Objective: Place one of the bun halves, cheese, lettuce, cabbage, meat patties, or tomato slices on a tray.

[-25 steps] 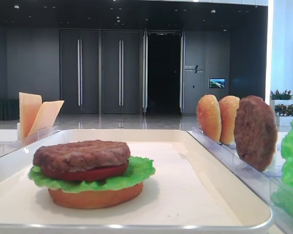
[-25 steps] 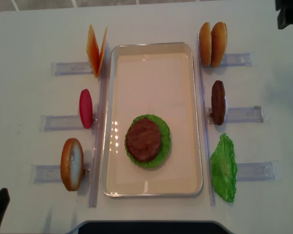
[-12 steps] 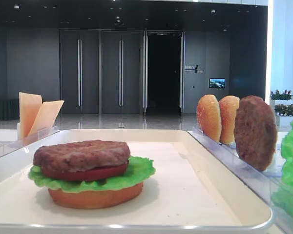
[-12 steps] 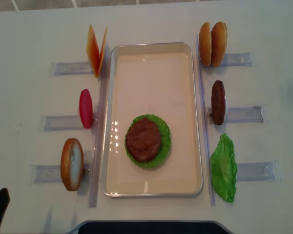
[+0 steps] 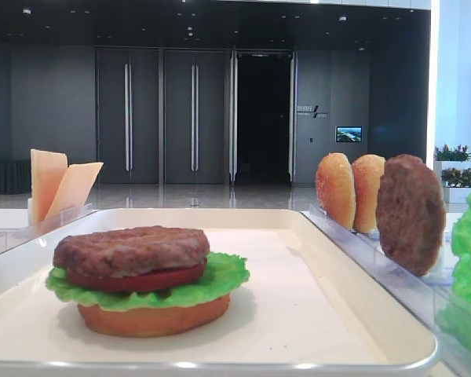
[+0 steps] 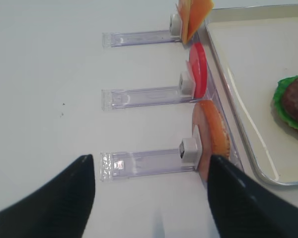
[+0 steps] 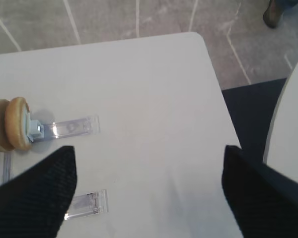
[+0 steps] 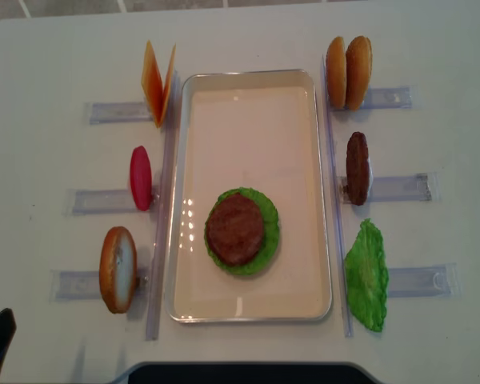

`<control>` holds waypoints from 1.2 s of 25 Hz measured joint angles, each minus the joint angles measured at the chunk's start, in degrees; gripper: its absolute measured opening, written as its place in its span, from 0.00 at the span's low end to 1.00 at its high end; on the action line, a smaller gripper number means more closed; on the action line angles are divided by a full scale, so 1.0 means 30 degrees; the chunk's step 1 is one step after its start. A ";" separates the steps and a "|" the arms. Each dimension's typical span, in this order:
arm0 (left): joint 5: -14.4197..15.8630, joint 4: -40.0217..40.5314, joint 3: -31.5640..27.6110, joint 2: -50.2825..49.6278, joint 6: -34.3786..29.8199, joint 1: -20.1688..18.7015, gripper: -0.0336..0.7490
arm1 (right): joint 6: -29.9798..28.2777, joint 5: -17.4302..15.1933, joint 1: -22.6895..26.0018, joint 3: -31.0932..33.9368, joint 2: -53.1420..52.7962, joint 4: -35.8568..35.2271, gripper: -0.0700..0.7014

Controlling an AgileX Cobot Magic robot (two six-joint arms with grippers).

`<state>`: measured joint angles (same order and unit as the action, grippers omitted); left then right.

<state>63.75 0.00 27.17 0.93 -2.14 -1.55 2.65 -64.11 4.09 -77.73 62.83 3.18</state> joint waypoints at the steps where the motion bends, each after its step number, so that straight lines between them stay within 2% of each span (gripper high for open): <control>1: 0.0000 0.0000 0.0000 0.0000 0.0000 0.0000 0.73 | -0.0038 -0.0026 -0.0044 0.0193 -0.0784 0.0000 0.86; 12: 0.0000 0.0000 0.0000 0.0000 0.0000 0.0000 0.73 | -0.1395 -0.0013 -0.0044 0.4048 -0.9215 -0.0443 0.86; 30: 0.0000 0.0000 0.0000 0.0000 0.0000 0.0000 0.73 | -0.2251 0.0488 -0.0044 1.0556 -1.8745 -0.1061 0.86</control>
<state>63.75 0.00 27.17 0.93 -2.14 -1.55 -4.10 -62.65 3.96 -46.06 6.60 0.00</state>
